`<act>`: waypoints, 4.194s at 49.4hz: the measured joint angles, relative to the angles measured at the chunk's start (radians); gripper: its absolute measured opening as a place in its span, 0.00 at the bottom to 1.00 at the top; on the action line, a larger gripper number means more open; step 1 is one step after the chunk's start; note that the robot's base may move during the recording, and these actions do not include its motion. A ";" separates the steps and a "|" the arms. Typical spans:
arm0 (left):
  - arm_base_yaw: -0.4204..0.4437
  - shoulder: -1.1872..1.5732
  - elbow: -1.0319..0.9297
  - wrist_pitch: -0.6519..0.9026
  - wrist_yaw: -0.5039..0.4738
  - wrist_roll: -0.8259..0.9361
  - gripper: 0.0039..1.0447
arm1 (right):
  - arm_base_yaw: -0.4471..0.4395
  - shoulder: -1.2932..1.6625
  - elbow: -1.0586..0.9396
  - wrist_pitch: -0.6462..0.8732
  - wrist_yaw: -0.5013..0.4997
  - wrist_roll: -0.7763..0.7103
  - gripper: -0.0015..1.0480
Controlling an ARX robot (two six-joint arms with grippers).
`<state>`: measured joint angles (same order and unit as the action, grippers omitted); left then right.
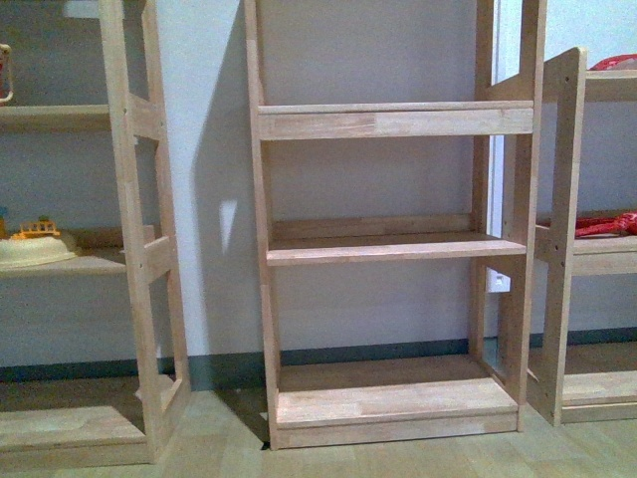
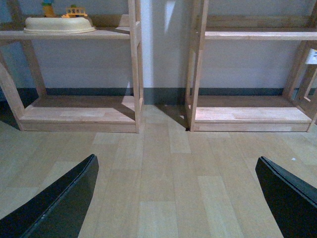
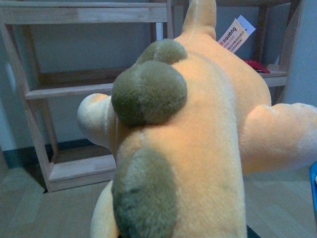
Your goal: Put away toys
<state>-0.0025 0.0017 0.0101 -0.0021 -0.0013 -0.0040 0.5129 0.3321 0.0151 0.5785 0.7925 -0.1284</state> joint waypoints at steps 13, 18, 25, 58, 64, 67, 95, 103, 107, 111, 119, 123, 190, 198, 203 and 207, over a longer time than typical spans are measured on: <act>0.000 0.000 0.000 0.000 0.003 0.000 0.94 | -0.002 0.000 0.000 0.000 0.006 0.000 0.07; 0.000 0.000 0.000 0.000 0.000 0.000 0.94 | 0.001 0.000 0.000 0.000 0.003 0.000 0.07; 0.001 0.000 0.000 0.000 0.000 0.000 0.94 | 0.001 0.000 0.000 0.000 -0.003 0.000 0.07; 0.000 0.000 0.000 0.000 0.001 0.000 0.94 | 0.000 0.000 0.000 0.000 0.000 0.000 0.07; 0.000 0.000 0.000 0.000 0.000 0.000 0.94 | 0.000 0.000 0.000 0.000 0.000 0.000 0.07; 0.000 0.000 0.000 0.000 0.001 0.000 0.94 | 0.000 0.000 0.000 0.000 0.000 0.000 0.07; 0.000 0.000 0.000 0.000 0.001 0.000 0.94 | -0.120 -0.076 0.096 -0.344 -0.358 0.038 0.07; 0.000 0.000 0.000 0.000 0.000 0.000 0.94 | -0.146 -0.063 0.258 -0.481 -0.518 0.050 0.07; 0.000 0.000 0.000 0.000 0.001 0.000 0.94 | -0.125 -0.026 0.343 -0.464 -0.501 0.033 0.07; 0.000 0.000 0.000 0.000 0.001 0.000 0.94 | -0.102 0.034 0.439 -0.461 -0.518 0.006 0.07; 0.000 0.000 0.000 0.000 0.001 0.000 0.94 | -0.115 0.180 0.638 -0.417 -0.600 -0.044 0.07; 0.000 0.000 0.000 0.000 0.001 0.000 0.94 | -0.138 0.273 0.758 -0.391 -0.640 -0.070 0.07; 0.000 0.000 0.000 0.000 0.001 0.000 0.94 | -0.243 1.509 2.219 -0.711 -0.821 0.177 0.07; 0.000 0.000 0.000 0.000 0.001 0.000 0.94 | -0.243 1.600 2.340 -0.751 -0.843 0.270 0.07; 0.000 0.000 0.000 0.000 0.001 0.000 0.94 | -0.244 1.637 2.386 -0.761 -0.853 0.311 0.07; 0.000 0.000 0.000 0.000 0.001 0.000 0.94 | -0.245 1.663 2.421 -0.774 -0.865 0.326 0.07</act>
<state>-0.0021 0.0017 0.0101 -0.0021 -0.0006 -0.0040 0.2684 1.9953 2.4359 -0.1951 -0.0727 0.1974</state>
